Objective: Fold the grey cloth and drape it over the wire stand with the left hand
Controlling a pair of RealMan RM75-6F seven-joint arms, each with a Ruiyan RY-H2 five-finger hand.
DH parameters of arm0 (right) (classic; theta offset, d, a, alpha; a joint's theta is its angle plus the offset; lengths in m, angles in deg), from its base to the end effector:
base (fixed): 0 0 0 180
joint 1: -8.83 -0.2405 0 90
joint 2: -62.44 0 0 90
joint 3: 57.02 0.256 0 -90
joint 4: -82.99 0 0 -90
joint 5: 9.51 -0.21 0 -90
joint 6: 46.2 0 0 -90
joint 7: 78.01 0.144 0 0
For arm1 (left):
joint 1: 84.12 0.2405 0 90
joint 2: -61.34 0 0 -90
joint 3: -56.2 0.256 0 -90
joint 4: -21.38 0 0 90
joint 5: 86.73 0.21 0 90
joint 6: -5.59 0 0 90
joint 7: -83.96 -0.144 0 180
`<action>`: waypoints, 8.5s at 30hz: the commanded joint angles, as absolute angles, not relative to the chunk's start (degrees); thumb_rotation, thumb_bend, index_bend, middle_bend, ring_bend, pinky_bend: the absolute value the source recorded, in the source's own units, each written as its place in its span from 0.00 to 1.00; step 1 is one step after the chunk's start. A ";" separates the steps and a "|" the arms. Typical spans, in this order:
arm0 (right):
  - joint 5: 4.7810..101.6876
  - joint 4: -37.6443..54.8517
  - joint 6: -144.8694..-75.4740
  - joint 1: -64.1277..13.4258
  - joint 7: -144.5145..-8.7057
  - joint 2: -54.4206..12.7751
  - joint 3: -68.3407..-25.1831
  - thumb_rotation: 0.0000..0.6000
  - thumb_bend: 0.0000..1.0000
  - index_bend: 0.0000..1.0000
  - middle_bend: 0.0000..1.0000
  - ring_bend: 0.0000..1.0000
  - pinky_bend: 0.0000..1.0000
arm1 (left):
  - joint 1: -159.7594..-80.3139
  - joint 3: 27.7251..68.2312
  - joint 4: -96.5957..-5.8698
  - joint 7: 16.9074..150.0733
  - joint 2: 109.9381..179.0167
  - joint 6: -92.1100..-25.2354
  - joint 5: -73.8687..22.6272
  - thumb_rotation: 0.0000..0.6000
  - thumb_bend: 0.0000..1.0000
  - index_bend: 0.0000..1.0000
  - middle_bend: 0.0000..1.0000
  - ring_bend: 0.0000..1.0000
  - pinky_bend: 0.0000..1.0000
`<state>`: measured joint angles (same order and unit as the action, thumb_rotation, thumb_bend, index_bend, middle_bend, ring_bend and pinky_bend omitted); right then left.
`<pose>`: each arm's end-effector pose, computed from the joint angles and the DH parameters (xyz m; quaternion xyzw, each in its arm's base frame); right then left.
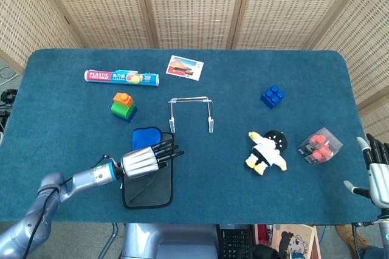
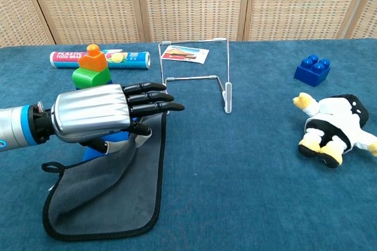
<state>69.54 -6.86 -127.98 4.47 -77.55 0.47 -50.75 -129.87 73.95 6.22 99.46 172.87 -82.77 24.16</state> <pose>-0.3374 -0.1905 0.1850 0.5618 -0.3946 0.3512 0.6366 -0.1867 0.3291 -0.0560 -0.8792 0.0562 -0.4190 0.2198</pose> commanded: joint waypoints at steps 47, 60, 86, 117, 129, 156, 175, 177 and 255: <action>71.13 -8.25 -127.98 4.28 -80.18 -0.03 -51.77 1.00 0.00 0.00 0.00 0.00 0.00 | -118.57 74.45 1.60 111.06 160.68 -90.29 21.88 1.00 0.18 0.44 0.00 0.00 0.00; 70.62 -8.05 -127.04 3.95 -80.44 -0.40 -51.90 1.00 0.00 0.00 0.00 0.00 0.00 | -116.04 75.79 6.39 115.16 166.29 -87.51 23.01 1.00 0.19 0.46 0.00 0.00 0.00; 70.37 -8.00 -127.24 4.19 -79.02 0.24 -51.78 1.00 0.00 0.00 0.00 0.00 0.00 | -116.73 76.28 8.03 112.21 169.72 -85.81 23.99 1.00 0.47 0.50 0.00 0.00 0.00; 70.21 -7.77 -127.60 4.60 -76.68 1.01 -51.56 1.00 0.00 0.00 0.00 0.00 0.00 | -125.12 76.69 -0.80 98.06 175.34 -87.47 28.31 1.00 0.42 0.33 0.00 0.00 0.00; 70.45 -7.57 -127.67 4.72 -75.88 1.23 -51.62 1.00 0.00 0.00 0.00 0.00 0.00 | -124.05 71.58 -9.16 96.23 175.29 -83.76 22.97 1.00 0.32 0.00 0.00 0.00 0.00; 70.18 -8.04 -126.58 4.14 -77.98 0.71 -51.82 1.00 0.00 0.00 0.00 0.00 0.00 | -126.16 55.35 -40.34 92.48 155.87 -60.12 -0.70 1.00 0.24 0.09 0.00 0.00 0.00; 69.32 -7.83 -125.45 3.62 -79.02 0.21 -51.79 1.00 0.00 0.00 0.00 0.00 0.00 | -129.11 52.57 -45.25 100.55 152.24 -46.34 -5.14 1.00 0.30 0.14 0.00 0.00 0.00; 69.32 -7.87 -125.39 3.58 -79.13 0.16 -51.83 1.00 0.00 0.00 0.00 0.00 0.00 | -129.77 52.14 -46.10 102.46 151.67 -43.98 -6.06 1.00 0.30 0.14 0.00 0.00 0.00; 68.16 -8.08 -123.98 3.05 -79.94 0.06 -52.04 1.00 0.00 0.00 0.00 0.00 0.00 | -136.17 49.39 -42.08 72.38 155.82 -29.85 -34.59 1.00 0.43 0.69 0.00 0.00 0.00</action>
<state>68.15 -8.07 -123.97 3.05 -79.94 0.06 -52.04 -136.18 49.40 -42.06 72.36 155.82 -29.85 -34.59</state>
